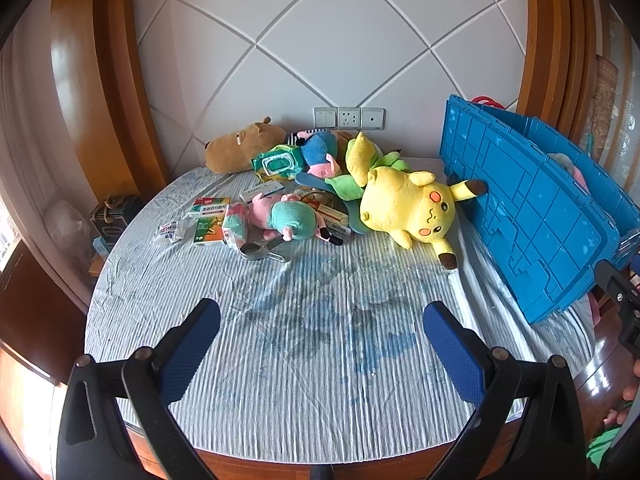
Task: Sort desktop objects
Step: 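Move both tools toward the pile of toys and packages on the table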
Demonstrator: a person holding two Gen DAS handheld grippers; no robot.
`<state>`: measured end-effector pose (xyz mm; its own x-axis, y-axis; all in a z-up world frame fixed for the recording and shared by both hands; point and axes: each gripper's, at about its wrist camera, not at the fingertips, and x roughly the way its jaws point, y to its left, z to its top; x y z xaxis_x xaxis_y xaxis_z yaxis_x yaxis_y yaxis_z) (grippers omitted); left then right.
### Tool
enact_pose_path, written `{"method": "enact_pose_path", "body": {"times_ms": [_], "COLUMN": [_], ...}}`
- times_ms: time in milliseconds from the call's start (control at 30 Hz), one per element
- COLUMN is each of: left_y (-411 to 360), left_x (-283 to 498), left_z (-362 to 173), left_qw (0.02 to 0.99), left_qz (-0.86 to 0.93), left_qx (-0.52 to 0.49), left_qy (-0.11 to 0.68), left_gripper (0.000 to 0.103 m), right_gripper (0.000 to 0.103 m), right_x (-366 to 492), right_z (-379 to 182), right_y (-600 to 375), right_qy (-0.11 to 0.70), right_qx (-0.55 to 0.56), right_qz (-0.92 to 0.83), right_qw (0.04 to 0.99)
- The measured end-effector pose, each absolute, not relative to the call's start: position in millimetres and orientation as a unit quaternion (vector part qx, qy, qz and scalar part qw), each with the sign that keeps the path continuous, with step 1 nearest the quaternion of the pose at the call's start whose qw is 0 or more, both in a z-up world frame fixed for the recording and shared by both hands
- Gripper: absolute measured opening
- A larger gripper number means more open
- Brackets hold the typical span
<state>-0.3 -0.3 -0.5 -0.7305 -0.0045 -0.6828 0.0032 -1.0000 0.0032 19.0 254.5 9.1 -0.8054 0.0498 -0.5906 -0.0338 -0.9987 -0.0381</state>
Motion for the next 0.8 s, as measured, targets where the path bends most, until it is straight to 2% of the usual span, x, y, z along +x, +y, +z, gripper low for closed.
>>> {"method": "enact_pose_path", "body": {"times_ms": [800], "left_y": [-12.2], "left_x": [-6.9], "left_z": [-11.5], "left_qw": [0.005], "left_qz": [-0.924], "left_qx": [0.382], "left_qy": [0.001], "left_gripper": [0.103], "right_gripper": [0.103], "right_x": [11.0], "right_z": [-7.2], "right_y": [242.9], "right_qy": [-0.023], "right_qx": [-0.318], "right_qz": [0.948], "right_qw": [0.017]}}
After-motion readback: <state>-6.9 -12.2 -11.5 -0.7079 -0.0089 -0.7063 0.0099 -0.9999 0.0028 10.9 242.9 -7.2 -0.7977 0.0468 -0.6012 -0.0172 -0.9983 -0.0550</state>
